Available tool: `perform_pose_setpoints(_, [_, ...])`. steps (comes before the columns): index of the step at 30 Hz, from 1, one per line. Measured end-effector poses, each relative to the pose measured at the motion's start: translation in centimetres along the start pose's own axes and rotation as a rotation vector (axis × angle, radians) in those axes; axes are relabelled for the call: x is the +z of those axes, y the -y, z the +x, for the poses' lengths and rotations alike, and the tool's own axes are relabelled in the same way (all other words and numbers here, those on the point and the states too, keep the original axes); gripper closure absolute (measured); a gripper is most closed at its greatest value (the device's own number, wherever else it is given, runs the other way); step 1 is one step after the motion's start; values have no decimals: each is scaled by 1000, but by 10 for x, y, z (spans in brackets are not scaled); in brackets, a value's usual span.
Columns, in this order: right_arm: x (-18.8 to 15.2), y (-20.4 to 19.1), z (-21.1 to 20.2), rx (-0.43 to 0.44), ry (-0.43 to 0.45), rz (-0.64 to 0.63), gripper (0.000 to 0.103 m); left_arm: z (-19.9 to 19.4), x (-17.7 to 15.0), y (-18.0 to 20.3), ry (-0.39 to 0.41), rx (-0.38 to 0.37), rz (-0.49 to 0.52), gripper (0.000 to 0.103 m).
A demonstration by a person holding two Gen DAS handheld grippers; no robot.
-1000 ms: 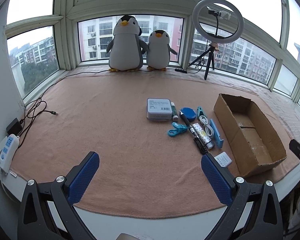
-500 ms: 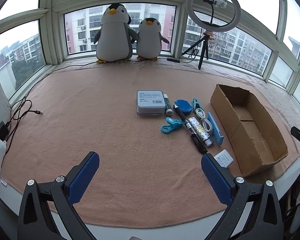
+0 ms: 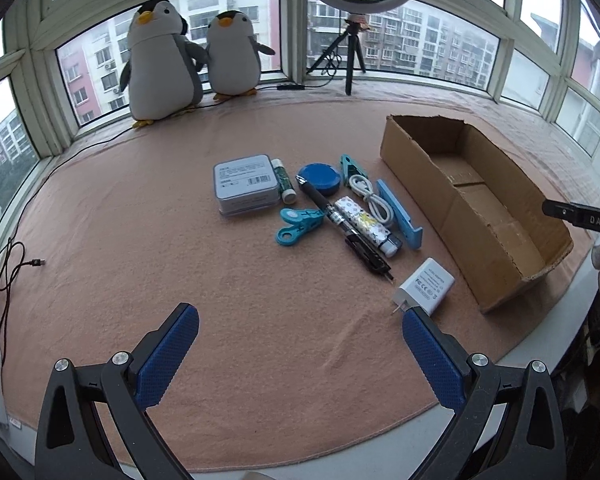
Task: Organize rigid objects
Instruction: 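Move the left tool to the white AC adapter and open fingers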
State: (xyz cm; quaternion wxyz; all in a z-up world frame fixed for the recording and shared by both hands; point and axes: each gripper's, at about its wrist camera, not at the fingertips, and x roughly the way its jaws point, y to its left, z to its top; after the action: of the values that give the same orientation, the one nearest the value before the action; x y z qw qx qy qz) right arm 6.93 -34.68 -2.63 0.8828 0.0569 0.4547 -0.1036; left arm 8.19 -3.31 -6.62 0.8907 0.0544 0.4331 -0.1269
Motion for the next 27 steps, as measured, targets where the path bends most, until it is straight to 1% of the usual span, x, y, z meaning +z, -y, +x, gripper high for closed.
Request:
perform_pose_setpoints(3, [2, 4, 8, 15, -37, 9, 12, 9, 1, 9, -27, -37, 43, 0])
perform_pose_setpoints(4, [3, 4, 11, 17, -47, 5, 14, 11, 2, 13, -27, -41, 59, 0])
perform_pose_setpoints(5, [3, 4, 14, 13, -56, -3, 22, 12, 3, 17, -26, -47, 79, 1])
perform_pose_setpoints(6, [3, 3, 17, 7, -70, -10, 26, 14, 4, 22, -26, -53, 99, 1])
perform_pose_setpoints(7, [2, 4, 21, 9, -84, -11, 32, 15, 5, 27, -24, -67, 119, 1])
perform_pose_setpoints(8, [2, 5, 24, 17, -100, -9, 36, 16, 6, 33, -22, -81, 142, 1])
perform_pose_setpoints(9, [1, 6, 27, 27, -116, -5, 37, 18, 8, 39, -23, -88, 169, 1])
perform_pose_setpoints(12, [-1, 7, 34, 52, -157, 4, 47, 25, 10, 57, -21, -92, 250, 1])
perform_pose_setpoints(14, [-2, 5, 37, 51, -176, -7, 57, 30, 12, 66, -24, -101, 285, 3])
perform_pose_setpoints(15, [-2, 5, 39, 51, -186, -8, 60, 32, 12, 70, -27, -113, 297, 4])
perform_pose_setpoints(17, [-4, 6, 42, 57, -206, -5, 69, 37, 14, 76, -34, -132, 317, 6])
perform_pose_setpoints(19, [-4, 6, 43, 57, -208, -3, 72, 43, 15, 80, -48, -157, 330, 9])
perform_pose_setpoints(20, [-4, 8, 43, 58, -207, -3, 77, 46, 16, 81, -56, -168, 335, 9])
perform_pose_setpoints(22, [-4, 8, 43, 62, -209, -3, 84, 51, 17, 86, -57, -162, 353, 9])
perform_pose_setpoints(24, [-3, 6, 45, 59, -208, -10, 86, 56, 18, 90, -60, -161, 376, 10])
perform_pose_setpoints(27, [-3, -1, 44, 42, -199, -39, 92, 63, 21, 97, -58, -150, 412, 19])
